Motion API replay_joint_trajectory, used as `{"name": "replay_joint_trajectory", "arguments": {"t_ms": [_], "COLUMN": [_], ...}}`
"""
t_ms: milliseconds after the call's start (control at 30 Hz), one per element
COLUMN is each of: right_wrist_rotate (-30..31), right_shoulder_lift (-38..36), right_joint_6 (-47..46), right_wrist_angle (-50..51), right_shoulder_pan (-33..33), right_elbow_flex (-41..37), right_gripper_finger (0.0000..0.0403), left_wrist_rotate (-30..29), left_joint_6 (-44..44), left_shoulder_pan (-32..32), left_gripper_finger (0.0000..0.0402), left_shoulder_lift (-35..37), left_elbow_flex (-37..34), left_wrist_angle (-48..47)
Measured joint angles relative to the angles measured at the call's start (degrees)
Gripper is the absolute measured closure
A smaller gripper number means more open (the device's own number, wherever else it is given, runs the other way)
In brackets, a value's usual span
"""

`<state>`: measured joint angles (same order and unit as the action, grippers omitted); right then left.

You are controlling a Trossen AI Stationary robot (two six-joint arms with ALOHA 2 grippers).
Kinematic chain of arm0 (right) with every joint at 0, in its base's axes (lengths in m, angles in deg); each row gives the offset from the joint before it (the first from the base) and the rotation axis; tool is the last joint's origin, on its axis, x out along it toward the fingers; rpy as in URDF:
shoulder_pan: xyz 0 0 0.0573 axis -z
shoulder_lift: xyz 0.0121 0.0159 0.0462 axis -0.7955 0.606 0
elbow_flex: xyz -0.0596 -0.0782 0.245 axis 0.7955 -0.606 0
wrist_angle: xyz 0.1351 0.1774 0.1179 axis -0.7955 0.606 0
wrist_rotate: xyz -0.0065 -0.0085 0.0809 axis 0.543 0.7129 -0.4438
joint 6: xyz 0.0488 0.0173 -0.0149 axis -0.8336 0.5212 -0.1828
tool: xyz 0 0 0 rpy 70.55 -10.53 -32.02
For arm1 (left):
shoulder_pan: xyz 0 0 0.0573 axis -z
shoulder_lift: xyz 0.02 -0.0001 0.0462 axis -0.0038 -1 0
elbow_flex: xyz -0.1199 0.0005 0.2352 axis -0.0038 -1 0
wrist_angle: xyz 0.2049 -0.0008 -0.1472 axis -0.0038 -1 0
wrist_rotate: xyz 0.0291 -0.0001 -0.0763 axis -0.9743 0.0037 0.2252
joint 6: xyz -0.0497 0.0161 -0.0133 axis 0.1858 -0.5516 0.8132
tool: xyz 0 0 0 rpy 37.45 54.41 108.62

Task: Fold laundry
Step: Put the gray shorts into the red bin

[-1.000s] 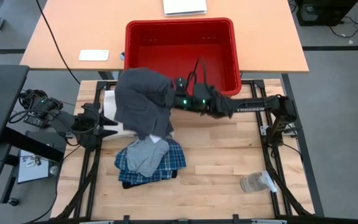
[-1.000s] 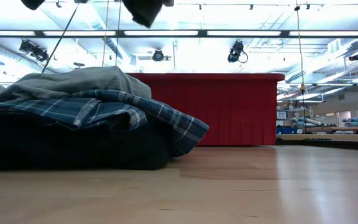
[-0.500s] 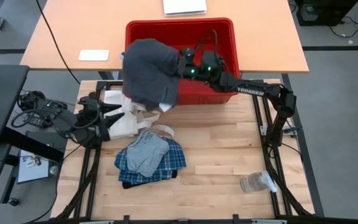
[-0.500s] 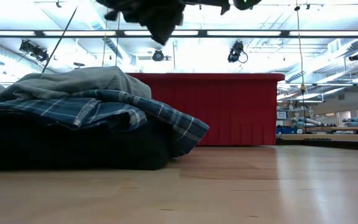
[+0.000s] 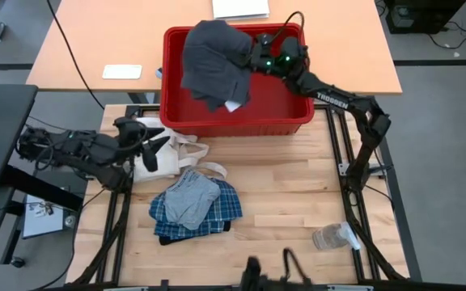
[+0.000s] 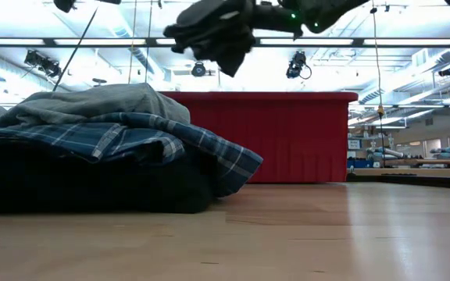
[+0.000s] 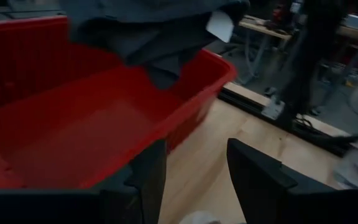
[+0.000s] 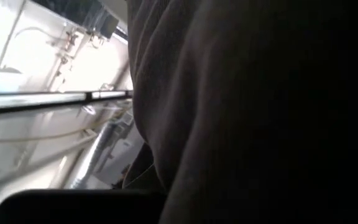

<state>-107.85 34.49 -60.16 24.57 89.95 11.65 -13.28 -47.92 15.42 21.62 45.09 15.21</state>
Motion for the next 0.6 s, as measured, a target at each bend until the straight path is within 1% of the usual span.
{"name": "replay_joint_trajectory", "arguments": {"t_ms": [100,167,300,333,433,500,600], "right_wrist_rotate": [-3.24,-5.61,-8.14,-9.36,-12.05,-13.6,-15.51], "right_shoulder_lift": [0.05,0.14,2.21,3.14,5.82,8.21,12.69], "right_joint_6": [2.76,3.97,8.45,9.01,8.08,5.72,0.84], "right_wrist_angle": [1.01,3.67,10.05,9.91,7.84,3.82,-3.51], "right_shoulder_pan": [3.4,5.82,9.75,10.18,11.42,11.67,11.68], "right_elbow_flex": [0.0,0.0,-0.04,-0.04,-0.07,-0.04,-0.02], "right_gripper_finger": [0.032,0.032,0.032,0.032,0.032,0.032,0.032], "left_wrist_rotate": [0.0,0.42,4.01,5.17,7.6,8.98,9.55], "left_joint_6": [-0.09,-1.08,-5.4,-6.27,-8.25,-9.13,-9.5], "left_shoulder_pan": [-2.94,-4.54,-7.41,-7.94,-9.16,-9.42,-9.49], "left_gripper_finger": [0.0228,0.0228,0.0228,0.0228,0.0228,0.0228,0.0228], "left_shoulder_lift": [-0.7,-1.21,-2.72,-3.36,-5.14,-6.26,-8.29], "left_elbow_flex": [0.0,0.0,0.0,0.0,0.0,0.0,0.0], "left_wrist_angle": [1.41,2.63,7.91,9.5,13.11,15.1,16.61]}}
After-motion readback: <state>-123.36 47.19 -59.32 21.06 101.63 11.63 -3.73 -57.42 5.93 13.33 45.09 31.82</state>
